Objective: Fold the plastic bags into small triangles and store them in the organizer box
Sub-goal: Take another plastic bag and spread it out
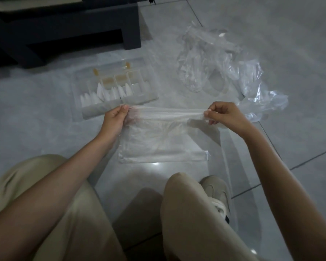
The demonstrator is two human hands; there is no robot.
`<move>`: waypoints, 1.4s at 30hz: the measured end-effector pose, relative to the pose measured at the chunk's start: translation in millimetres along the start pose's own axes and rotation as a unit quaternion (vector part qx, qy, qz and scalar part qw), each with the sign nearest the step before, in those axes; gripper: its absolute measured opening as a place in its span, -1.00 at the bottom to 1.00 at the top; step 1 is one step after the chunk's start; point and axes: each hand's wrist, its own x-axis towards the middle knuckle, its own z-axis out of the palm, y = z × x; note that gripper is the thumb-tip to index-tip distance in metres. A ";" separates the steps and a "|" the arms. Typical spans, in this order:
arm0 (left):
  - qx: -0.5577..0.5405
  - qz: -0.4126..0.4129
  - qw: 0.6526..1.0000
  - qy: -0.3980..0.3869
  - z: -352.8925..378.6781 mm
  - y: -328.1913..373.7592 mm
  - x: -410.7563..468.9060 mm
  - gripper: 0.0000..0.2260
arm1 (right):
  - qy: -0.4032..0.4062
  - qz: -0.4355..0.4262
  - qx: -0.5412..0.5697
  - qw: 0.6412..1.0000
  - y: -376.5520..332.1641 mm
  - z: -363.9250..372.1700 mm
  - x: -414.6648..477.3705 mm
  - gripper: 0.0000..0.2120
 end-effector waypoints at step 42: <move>0.378 0.113 0.917 0.060 12.1 -0.4 -49.0 -0.53 | 0.259 -0.131 -0.261 0.920 -31.6 89.6 11.2 -0.59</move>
